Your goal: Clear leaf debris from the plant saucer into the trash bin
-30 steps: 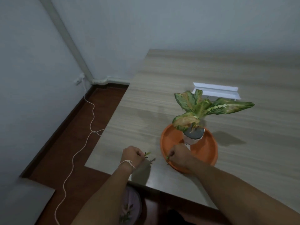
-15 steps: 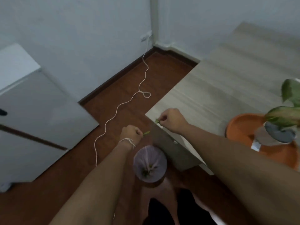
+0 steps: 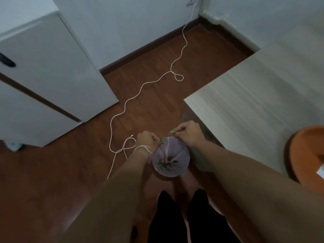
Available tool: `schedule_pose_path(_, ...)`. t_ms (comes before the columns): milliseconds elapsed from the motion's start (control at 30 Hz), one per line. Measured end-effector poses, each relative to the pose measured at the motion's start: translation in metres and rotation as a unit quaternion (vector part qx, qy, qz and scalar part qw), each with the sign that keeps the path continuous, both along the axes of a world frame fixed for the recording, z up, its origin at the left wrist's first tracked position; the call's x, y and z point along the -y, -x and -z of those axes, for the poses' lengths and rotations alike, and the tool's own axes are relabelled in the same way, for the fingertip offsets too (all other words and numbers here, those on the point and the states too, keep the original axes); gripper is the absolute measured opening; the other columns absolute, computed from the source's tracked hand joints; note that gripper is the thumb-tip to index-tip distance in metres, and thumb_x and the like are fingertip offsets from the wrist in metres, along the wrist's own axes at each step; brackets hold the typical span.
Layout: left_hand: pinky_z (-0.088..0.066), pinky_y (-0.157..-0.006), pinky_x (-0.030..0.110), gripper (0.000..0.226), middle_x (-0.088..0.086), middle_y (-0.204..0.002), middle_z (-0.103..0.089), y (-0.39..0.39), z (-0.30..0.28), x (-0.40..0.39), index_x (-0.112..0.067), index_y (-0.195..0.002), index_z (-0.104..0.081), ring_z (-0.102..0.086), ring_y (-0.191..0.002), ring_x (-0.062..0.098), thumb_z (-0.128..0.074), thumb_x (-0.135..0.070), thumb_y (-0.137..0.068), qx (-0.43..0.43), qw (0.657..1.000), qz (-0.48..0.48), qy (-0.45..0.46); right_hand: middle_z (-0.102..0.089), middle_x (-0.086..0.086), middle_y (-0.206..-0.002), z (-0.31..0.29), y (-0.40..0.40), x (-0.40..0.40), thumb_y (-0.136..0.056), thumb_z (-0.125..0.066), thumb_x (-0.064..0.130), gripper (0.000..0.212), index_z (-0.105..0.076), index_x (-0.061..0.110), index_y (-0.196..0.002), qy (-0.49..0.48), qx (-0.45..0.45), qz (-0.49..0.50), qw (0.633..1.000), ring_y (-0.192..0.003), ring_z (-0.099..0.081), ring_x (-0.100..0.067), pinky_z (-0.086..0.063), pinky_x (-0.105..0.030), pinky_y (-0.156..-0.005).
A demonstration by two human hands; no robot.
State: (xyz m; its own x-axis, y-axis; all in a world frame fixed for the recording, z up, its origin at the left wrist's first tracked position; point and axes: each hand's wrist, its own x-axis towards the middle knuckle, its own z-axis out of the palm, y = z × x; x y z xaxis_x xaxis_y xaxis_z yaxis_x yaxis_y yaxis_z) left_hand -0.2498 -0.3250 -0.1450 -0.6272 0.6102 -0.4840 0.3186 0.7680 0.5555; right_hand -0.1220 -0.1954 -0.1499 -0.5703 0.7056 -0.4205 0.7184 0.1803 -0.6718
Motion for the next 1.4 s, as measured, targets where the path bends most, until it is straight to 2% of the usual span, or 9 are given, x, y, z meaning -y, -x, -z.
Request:
schedule_pose_path(100,-0.058,-0.075,0.03,0.004,0.011,-0.075,-0.077,-0.014,0.044,-0.002,-0.009,-0.069,-0.077,-0.072,-0.078,0.027,-0.073,-0.009,-0.068,0.034,0.998,-0.044,0.006,-0.074,-0.005,-0.081,0.058,-0.006,0.008,-0.079,-0.076,0.011,0.005,-0.078,0.007,-0.08,0.066,0.005,0.053,0.996,-0.081,-0.067,-0.015,-0.054,-0.027,-0.08)
schedule_pose_path(333,-0.053,-0.077,0.029,0.027,0.005,-0.082,-0.069,-0.046,0.161,-0.003,-0.026,-0.059,-0.053,-0.069,-0.096,0.03,-0.065,-0.019,-0.082,0.125,0.981,-0.122,0.087,-0.054,0.005,-0.042,0.192,-0.034,0.031,-0.063,-0.071,0.026,0.023,-0.062,0.022,-0.043,0.112,0.024,0.112,0.987,-0.048,-0.054,-0.009,-0.046,-0.027,-0.056)
schedule_pose_path(433,-0.049,-0.079,0.03,0.007,0.014,-0.099,-0.073,-0.046,0.192,-0.002,-0.013,-0.078,-0.071,-0.067,-0.102,0.032,-0.068,-0.017,-0.082,0.111,0.983,-0.115,0.093,-0.074,-0.002,-0.066,0.225,-0.037,0.034,-0.06,-0.072,0.028,0.006,-0.072,0.026,-0.055,0.133,0.038,0.151,0.979,-0.072,-0.071,-0.024,-0.058,-0.038,-0.071)
schedule_pose_path(567,-0.045,-0.076,0.022,0.017,0.017,-0.095,-0.076,-0.042,0.214,0.003,-0.003,-0.088,-0.077,-0.069,-0.096,0.03,-0.074,-0.015,-0.076,0.076,0.989,-0.096,0.078,-0.057,0.008,-0.053,0.259,-0.043,0.034,-0.064,-0.061,0.034,0.019,-0.063,0.041,-0.047,0.101,0.054,0.08,0.99,-0.067,-0.066,-0.027,-0.055,-0.037,-0.066)
schedule_pose_path(800,-0.044,-0.073,0.024,0.029,0.021,-0.095,-0.075,-0.045,0.222,0.005,-0.005,-0.089,-0.077,-0.067,-0.093,0.036,-0.058,-0.027,-0.084,0.075,0.992,-0.08,0.058,-0.075,-0.007,-0.071,0.264,-0.039,0.036,-0.069,-0.074,0.027,0.014,-0.07,0.026,-0.056,0.125,0.044,0.117,0.984,-0.072,-0.07,-0.027,-0.059,-0.042,-0.068)
schedule_pose_path(1000,-0.055,-0.073,0.05,0.051,0.028,-0.081,-0.072,-0.05,0.254,0.011,0.001,-0.073,-0.07,-0.067,-0.079,0.044,-0.04,-0.04,-0.076,0.089,0.994,-0.048,0.051,-0.073,-0.011,-0.068,0.281,-0.032,0.036,-0.07,-0.059,0.03,0.025,-0.072,0.01,-0.065,0.152,0.037,0.119,0.981,-0.071,-0.069,-0.032,-0.059,-0.049,-0.07)
schedule_pose_path(1200,-0.048,-0.075,0.037,0.047,0.024,-0.092,-0.072,-0.057,0.245,0.003,0.002,-0.087,-0.073,-0.064,-0.088,0.039,-0.041,-0.033,-0.082,0.092,0.994,-0.04,0.047,-0.076,-0.011,-0.094,0.286,-0.039,0.039,-0.082,-0.058,0.018,0.021,-0.072,0.025,-0.068,0.178,0.035,0.139,0.973,-0.091,-0.068,-0.032,-0.056,-0.046,-0.085)
schedule_pose_path(1300,-0.051,-0.082,0.035,0.046,0.019,-0.096,-0.075,-0.059,0.248,0.004,-0.005,-0.093,-0.076,-0.067,-0.093,0.036,-0.047,-0.036,-0.078,0.091,0.994,-0.045,0.039,-0.075,-0.01,-0.083,0.289,-0.044,0.036,-0.078,-0.058,0.023,0.02,-0.07,0.02,-0.062,0.166,0.026,0.123,0.978,-0.087,-0.068,-0.034,-0.056,-0.046,-0.082)
schedule_pose_path(1400,-0.048,-0.084,0.021,0.02,0.01,-0.1,-0.077,-0.058,0.244,0.004,-0.015,-0.097,-0.078,-0.069,-0.096,0.026,-0.066,-0.024,-0.084,0.081,0.994,-0.053,0.045,-0.07,-0.002,-0.094,0.287,-0.049,0.032,-0.084,-0.062,0.02,0.017,-0.075,0.023,-0.094,0.195,0.048,0.107,0.974,-0.097,-0.066,-0.025,-0.053,-0.038,-0.094)
